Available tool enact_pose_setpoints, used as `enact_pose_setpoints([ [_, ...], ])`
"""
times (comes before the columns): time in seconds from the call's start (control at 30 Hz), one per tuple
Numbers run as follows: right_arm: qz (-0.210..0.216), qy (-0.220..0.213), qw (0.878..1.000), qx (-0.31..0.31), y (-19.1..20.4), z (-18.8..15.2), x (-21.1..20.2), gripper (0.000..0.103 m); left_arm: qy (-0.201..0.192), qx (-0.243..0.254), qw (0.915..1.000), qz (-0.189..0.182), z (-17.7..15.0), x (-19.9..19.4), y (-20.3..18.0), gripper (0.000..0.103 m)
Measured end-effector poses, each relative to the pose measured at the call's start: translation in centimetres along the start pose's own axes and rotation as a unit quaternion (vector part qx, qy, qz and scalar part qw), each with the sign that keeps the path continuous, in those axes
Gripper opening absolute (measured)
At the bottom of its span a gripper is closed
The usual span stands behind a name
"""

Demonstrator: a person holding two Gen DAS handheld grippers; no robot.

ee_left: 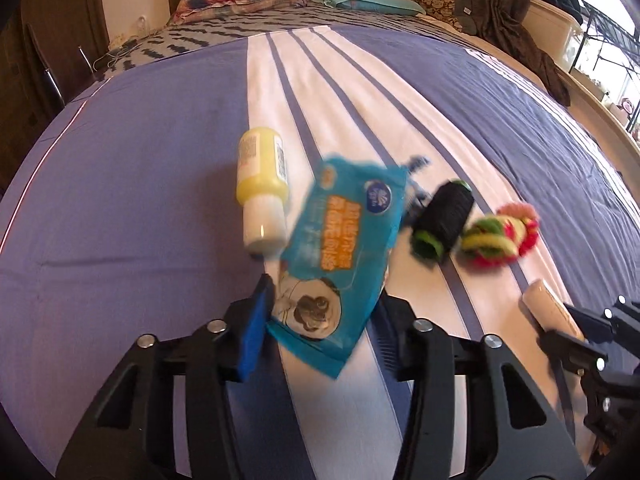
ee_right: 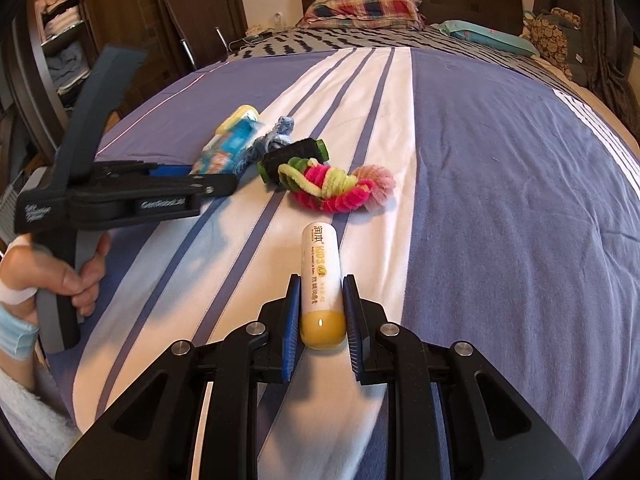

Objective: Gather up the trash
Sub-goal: 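Grasp the blue wet-wipe pack with the left tool while the right tool grasps the yellow-capped tube, then lower both tools to the bin and open them to drop the pack and tube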

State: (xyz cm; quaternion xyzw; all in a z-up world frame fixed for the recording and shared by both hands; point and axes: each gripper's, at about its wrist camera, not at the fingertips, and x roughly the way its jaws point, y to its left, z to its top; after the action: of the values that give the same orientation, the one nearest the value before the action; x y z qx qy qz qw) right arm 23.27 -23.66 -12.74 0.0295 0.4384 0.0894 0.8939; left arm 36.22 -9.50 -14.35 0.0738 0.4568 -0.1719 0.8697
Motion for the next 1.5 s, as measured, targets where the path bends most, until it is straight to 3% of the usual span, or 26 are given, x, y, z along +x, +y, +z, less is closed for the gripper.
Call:
enact_pose_setpoints([
  [0.27,0.006,-0.005,1.000,0.010,1.2,-2.4,-2.8,0.022,-0.008,-0.011,0.9997,-0.021,-3.9,-3.5,-0.8,0.035],
  [0.9,0.001,-0.047,0.999,0.022,4.4,-10.4,-11.9,0.022,-0.058,-0.034,0.9969,-0.041,-16.6,-16.9,-6.1,0.034],
  [1.17,0.006,-0.044,0.999,0.026,5.5,-15.0,-14.0,0.022,-0.067,-0.038,0.9955,-0.054,-21.1,-19.3,-8.2,0.034],
  [1.5,-0.001,-0.033,0.999,0.028,5.5,-19.1,-15.6,0.022,-0.048,-0.033,0.9966,-0.058,-26.0,-20.3,-9.9,0.034],
])
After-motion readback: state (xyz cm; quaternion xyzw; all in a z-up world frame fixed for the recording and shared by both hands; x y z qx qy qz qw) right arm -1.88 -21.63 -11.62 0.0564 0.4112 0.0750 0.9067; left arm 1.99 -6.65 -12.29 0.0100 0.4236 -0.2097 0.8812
